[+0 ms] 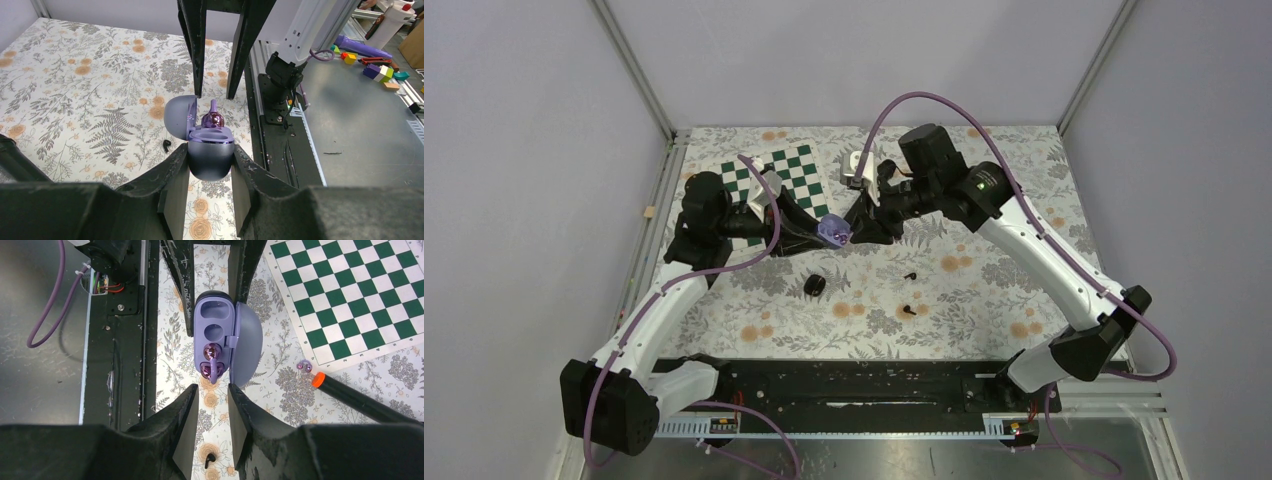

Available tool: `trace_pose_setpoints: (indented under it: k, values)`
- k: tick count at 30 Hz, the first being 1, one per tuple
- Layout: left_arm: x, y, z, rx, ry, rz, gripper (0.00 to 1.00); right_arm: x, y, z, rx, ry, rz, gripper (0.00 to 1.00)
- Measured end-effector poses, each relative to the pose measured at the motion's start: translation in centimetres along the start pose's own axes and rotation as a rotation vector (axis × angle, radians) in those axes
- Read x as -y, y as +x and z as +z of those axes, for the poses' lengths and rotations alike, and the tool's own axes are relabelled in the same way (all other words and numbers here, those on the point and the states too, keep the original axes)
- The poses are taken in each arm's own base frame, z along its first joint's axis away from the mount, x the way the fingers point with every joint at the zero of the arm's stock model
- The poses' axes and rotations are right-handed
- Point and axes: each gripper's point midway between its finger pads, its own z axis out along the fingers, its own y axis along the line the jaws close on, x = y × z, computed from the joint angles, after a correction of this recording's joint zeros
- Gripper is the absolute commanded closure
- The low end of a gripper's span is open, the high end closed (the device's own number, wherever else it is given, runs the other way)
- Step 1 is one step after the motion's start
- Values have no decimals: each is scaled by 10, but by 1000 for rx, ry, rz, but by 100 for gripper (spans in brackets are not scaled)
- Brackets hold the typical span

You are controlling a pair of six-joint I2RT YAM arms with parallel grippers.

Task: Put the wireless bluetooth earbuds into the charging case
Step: Place the earbud in the charging case.

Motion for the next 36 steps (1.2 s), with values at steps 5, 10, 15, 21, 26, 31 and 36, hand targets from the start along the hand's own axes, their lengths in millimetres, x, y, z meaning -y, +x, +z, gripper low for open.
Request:
trace_pose_setpoints:
  k: [5, 10, 15, 21, 26, 31, 36]
  values:
    - [0, 0, 0, 0, -3, 0, 100, 0, 2, 5, -9, -8, 4, 68]
    - [0, 0, 0, 0, -2, 0, 100, -3, 1, 8, -9, -20, -3, 68]
    - [0, 0, 0, 0, -2, 0, 100, -3, 0, 9, -6, -19, 0, 69]
    - [0, 0, 0, 1, -2, -3, 100, -1, -2, 13, 2, -18, 2, 83]
    - [0, 0, 0, 1, -3, -7, 100, 1, -2, 14, -3, -4, -1, 98]
    - [-1, 0, 0, 1, -10, -10, 100, 2, -1, 14, -8, 4, -12, 100]
    - [-2, -1, 0, 2, -14, -14, 100, 2, -1, 16, -17, 14, -34, 100]
